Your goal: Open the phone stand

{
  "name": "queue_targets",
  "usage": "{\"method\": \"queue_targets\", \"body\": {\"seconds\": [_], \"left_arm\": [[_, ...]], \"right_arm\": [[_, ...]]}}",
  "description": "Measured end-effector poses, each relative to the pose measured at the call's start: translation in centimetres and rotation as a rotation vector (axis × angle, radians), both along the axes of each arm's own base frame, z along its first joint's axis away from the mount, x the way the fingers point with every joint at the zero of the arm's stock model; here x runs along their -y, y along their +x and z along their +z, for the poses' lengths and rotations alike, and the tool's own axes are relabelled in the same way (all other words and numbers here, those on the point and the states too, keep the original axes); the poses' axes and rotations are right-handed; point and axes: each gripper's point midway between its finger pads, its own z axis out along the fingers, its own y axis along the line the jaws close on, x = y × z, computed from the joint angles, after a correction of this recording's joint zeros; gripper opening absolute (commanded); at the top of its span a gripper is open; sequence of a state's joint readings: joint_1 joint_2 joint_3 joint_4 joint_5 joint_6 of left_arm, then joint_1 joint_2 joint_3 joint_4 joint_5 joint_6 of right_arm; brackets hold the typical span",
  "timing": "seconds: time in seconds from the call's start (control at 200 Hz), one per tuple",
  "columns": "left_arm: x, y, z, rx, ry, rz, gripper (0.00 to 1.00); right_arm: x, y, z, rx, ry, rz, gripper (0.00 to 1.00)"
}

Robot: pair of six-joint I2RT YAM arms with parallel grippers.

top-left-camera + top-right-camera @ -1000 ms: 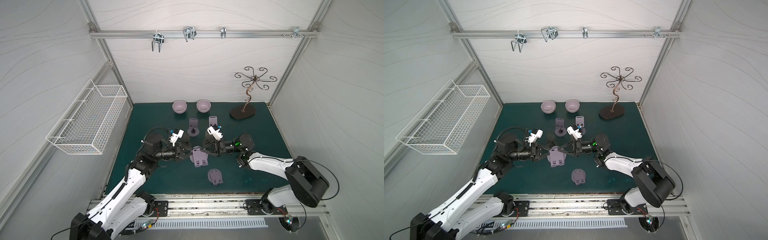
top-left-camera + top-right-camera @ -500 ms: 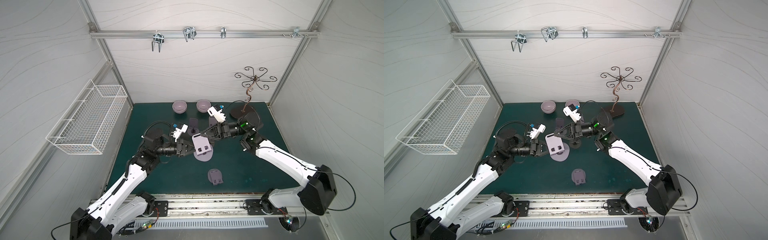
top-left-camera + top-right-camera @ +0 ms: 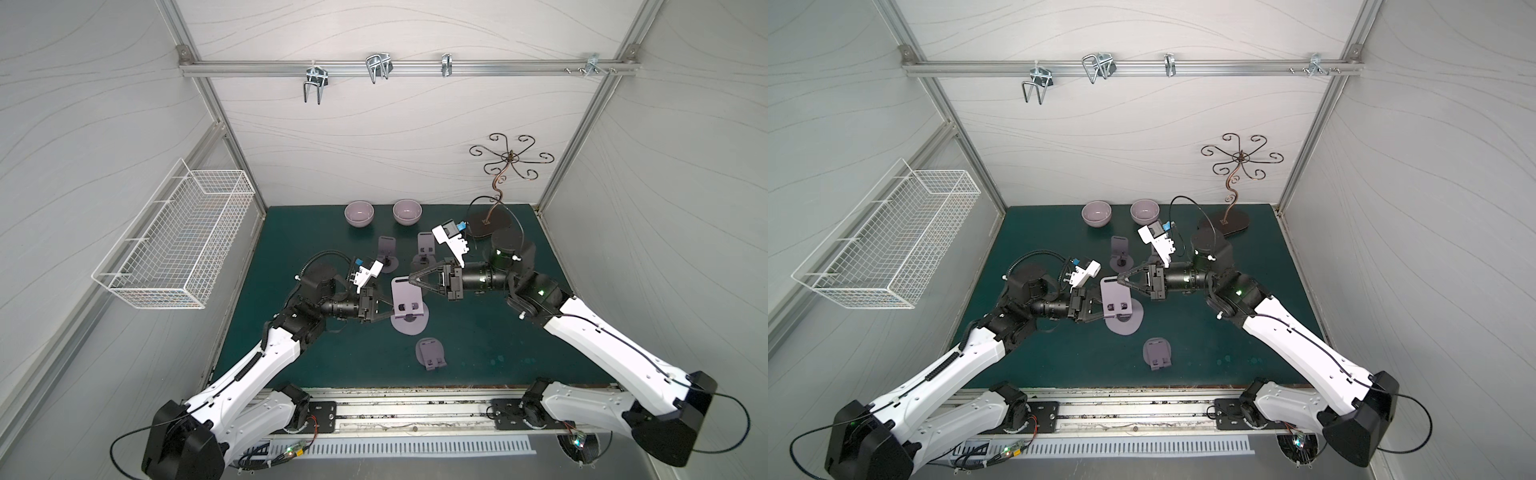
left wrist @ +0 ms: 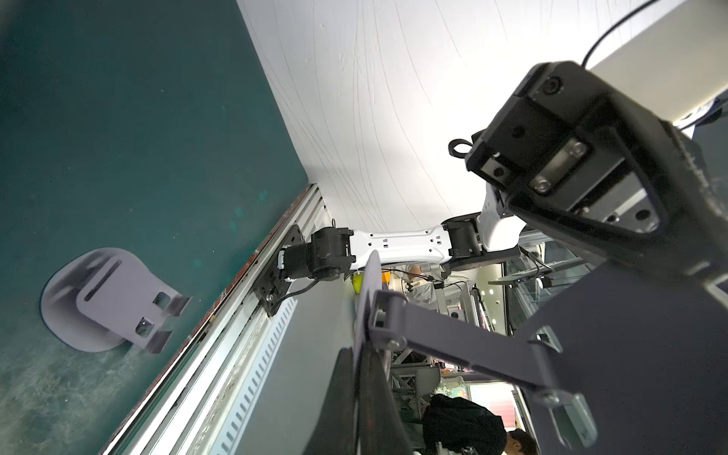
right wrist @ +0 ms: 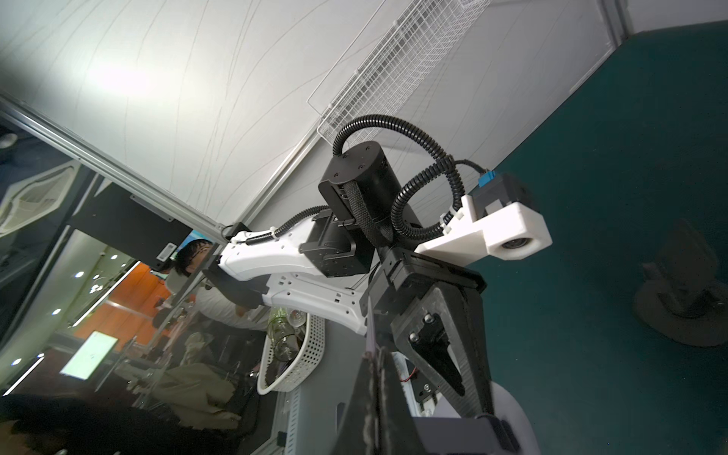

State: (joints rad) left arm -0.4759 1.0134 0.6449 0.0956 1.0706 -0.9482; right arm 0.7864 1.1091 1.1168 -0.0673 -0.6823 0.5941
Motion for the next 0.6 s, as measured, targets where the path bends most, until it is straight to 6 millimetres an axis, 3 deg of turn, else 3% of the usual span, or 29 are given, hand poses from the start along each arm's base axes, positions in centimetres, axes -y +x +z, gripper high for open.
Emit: {"method": "queue_targets", "body": {"seconds": [0.13,0.285,0.555,0.6], "left_arm": [[-0.1,-0.3,-1.3,-0.057,0.030,-0.005,0.00],[-0.3,-0.7,-1.7,-0.081,0.048,-0.010,0.00],[-1.0,-0.1,-1.4,-0.100,0.085,0.026,0.00],[-1.3,-0.1,-1.5,-0.107,0.091,0.035,0.11]], "right_arm": [[0.1,0.0,-1.2,0.122,-0.010,-0.034,0.00],[0.2,-0.7,-1.2,0.281,-0.014,-0.006,0.00],[0.5,-1.9,-1.5,0.336,0.004,0.053,0.00],[0.8,-2.1,-1.8,0.340,0.008,0.049,0.00]]}}
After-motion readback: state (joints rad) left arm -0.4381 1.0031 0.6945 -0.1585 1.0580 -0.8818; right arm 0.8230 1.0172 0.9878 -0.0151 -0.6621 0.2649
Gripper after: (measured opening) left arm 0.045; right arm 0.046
